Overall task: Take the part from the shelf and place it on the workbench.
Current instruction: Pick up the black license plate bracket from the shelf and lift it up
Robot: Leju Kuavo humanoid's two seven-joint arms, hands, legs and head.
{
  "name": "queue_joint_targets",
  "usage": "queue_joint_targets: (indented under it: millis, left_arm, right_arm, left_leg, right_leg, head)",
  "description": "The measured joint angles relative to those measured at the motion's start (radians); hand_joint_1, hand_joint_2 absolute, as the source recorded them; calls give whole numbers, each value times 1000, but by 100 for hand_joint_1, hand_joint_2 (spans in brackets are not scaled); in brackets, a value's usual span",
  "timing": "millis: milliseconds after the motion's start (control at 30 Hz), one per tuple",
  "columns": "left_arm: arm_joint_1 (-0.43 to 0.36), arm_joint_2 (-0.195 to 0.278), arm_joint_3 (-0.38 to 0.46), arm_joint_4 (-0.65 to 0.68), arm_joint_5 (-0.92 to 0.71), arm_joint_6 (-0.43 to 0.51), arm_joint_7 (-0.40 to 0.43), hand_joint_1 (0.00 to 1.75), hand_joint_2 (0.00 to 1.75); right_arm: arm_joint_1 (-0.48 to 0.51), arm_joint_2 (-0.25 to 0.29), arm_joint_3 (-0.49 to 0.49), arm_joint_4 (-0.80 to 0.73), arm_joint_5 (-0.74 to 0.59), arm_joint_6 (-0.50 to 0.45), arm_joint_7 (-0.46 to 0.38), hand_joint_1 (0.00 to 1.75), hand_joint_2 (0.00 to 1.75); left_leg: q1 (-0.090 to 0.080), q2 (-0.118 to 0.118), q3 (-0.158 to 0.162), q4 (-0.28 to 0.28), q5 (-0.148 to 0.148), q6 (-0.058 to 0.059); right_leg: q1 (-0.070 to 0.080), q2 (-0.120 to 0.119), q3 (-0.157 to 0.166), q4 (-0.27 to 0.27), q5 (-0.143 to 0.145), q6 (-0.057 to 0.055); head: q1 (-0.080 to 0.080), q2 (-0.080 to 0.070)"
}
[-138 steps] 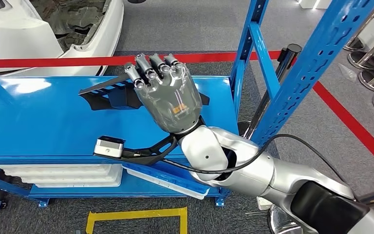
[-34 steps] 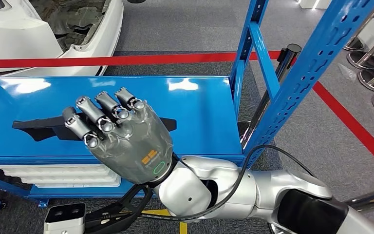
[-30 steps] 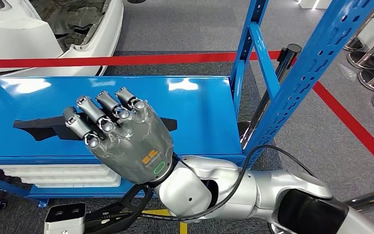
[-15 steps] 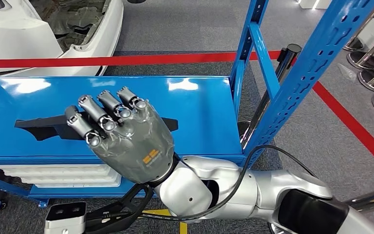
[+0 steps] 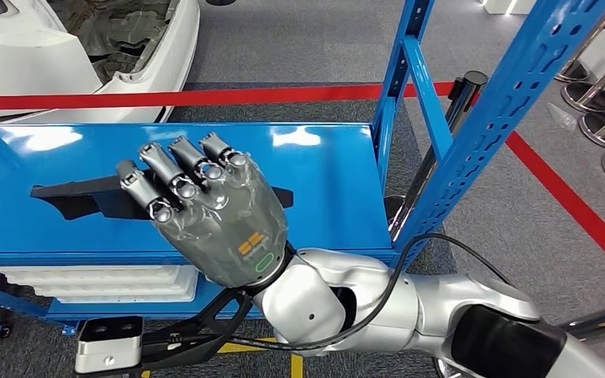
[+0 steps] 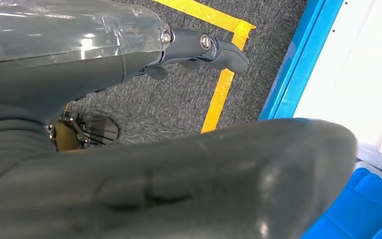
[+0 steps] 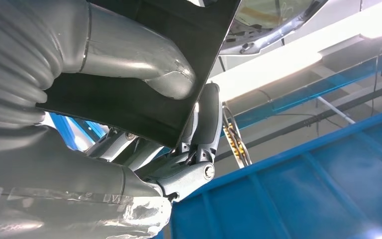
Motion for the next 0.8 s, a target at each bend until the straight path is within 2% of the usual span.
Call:
queue_joint_targets:
  millis: [667, 800]
  left_arm:
    - [3, -1, 24, 1, 1, 1, -2, 0, 0]
    - [5, -1, 28, 4, 1, 4, -2, 0, 0]
  right_arm:
    - [-1, -1, -8, 0, -27, -1, -1, 175, 175]
    - [-2, -1, -8, 0, -34, -1, -3, 175, 175]
  left_leg:
    - [0, 0, 0, 0, 0, 0]
    - [-6, -2, -2, 6, -3, 3]
  right_leg:
    - [0, 0, 0, 0, 0, 0]
    - [-5, 0, 1, -5, 3, 4]
  head:
    - [0, 0]
    - [0, 0]
